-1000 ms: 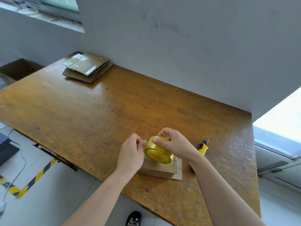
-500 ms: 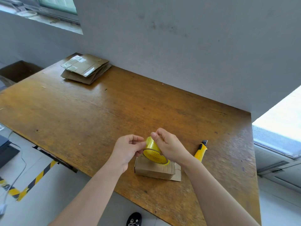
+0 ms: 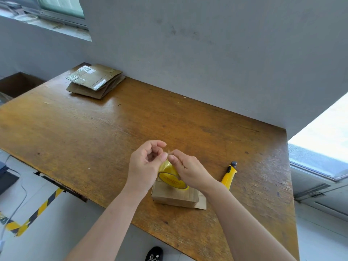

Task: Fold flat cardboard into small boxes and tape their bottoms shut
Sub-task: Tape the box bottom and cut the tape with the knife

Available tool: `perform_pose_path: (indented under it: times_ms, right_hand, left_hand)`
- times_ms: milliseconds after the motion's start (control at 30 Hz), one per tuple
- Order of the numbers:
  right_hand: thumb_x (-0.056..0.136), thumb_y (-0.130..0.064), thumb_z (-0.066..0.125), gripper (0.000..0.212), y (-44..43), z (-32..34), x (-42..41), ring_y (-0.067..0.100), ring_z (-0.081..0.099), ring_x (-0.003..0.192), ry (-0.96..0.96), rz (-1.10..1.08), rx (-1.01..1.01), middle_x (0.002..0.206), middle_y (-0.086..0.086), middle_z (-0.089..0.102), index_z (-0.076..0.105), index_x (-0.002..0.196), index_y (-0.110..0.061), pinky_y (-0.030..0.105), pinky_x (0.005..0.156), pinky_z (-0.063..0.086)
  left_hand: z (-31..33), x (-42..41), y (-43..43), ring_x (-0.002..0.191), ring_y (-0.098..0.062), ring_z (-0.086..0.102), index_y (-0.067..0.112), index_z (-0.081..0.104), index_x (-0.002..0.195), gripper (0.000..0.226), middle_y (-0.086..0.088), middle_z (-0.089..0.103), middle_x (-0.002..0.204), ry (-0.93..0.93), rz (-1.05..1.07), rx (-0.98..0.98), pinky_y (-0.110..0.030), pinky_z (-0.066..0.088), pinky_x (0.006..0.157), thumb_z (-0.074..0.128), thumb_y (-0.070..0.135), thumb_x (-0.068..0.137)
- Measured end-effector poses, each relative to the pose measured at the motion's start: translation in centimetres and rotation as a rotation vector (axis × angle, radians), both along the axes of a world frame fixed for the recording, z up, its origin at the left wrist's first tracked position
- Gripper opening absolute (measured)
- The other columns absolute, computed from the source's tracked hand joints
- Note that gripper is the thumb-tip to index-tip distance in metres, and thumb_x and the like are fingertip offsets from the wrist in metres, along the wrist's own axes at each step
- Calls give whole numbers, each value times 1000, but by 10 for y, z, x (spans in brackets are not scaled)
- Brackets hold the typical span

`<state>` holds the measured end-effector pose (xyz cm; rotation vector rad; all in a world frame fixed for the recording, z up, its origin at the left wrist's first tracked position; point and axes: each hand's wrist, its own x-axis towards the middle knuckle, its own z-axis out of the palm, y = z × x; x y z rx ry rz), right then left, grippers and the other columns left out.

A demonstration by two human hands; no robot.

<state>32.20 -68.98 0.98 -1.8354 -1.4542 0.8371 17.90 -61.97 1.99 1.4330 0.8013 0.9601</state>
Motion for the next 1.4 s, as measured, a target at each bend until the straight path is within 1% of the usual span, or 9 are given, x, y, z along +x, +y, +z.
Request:
perform_pose_path:
  times_ms: [167, 267, 467, 533, 700, 900, 1100, 1200, 1400]
  right_hand:
    - [98, -36, 52, 18, 4, 1, 4, 8, 53, 71, 147, -67, 106, 78, -4, 62, 68, 98, -27, 26, 68, 45]
    - [93, -24, 64, 11, 2, 1, 3, 8, 45, 64, 338, -207, 139, 72, -3, 53, 70, 85, -18, 24, 60, 40]
    - [92, -19, 65, 13, 4, 6, 5, 19, 47, 67, 461, -336, 118, 71, 8, 52, 69, 81, -12, 35, 64, 42]
    - [91, -21, 66, 14, 3, 9, 7, 16, 46, 64, 394, -322, 94, 67, 2, 51, 70, 80, -14, 33, 63, 41]
    - [85, -38, 67, 15, 4, 25, 15, 5, 46, 52, -159, -188, -72, 70, -15, 60, 67, 72, -31, 24, 53, 37]
    - [90, -37, 55, 17, 18, 20, -19, 18, 59, 73, -578, -6, -270, 88, -5, 69, 70, 90, -30, 24, 51, 38]
    - [91, -45, 57, 18, 30, 17, -25, 19, 60, 72, -641, 0, -321, 83, -5, 68, 69, 86, -32, 24, 50, 37]
    - [91, -40, 56, 16, 31, 17, -27, 19, 61, 76, -659, -5, -326, 87, -5, 69, 70, 88, -33, 27, 54, 41]
    - [89, -40, 58, 14, 30, 17, -26, 17, 58, 75, -638, -20, -322, 88, -6, 68, 69, 86, -33, 24, 51, 36]
  left_hand:
    - [-6, 1, 8, 69, -12, 59, 19, 55, 97, 35, 3, 61, 69, -60, 20, -62, -26, 51, 71, 66, -10, 81]
    - [-18, -5, 11, 71, -8, 62, 24, 56, 99, 30, 5, 67, 74, 117, 35, 43, -28, 49, 71, 72, 6, 82]
    - [-66, -22, 8, 128, -4, 39, 30, 55, 126, 49, 13, 42, 136, 426, -332, 9, -18, 37, 103, 68, 6, 86]
    - [-79, -26, 6, 132, -2, 37, 30, 62, 122, 45, 18, 42, 141, 415, -404, -38, -2, 36, 92, 62, -1, 89]
    - [-93, -30, 14, 135, -1, 35, 27, 68, 114, 43, 29, 45, 135, 397, -361, -144, -16, 39, 102, 65, -4, 86]
    - [-86, -24, 11, 128, 0, 40, 22, 67, 117, 45, 16, 45, 142, 349, -388, -168, -2, 41, 84, 67, -8, 83]
    - [-65, -29, 7, 129, -4, 40, 31, 74, 99, 40, 15, 48, 139, 251, -315, -366, -35, 37, 105, 61, 18, 64]
    - [-62, -25, 4, 122, -6, 48, 26, 78, 76, 8, 11, 55, 130, 160, -247, -434, -30, 40, 95, 73, 21, 73]
    - [-68, -17, 3, 110, -16, 55, 12, 68, 73, 11, -3, 62, 110, 219, -136, -336, -36, 43, 95, 77, 14, 79]
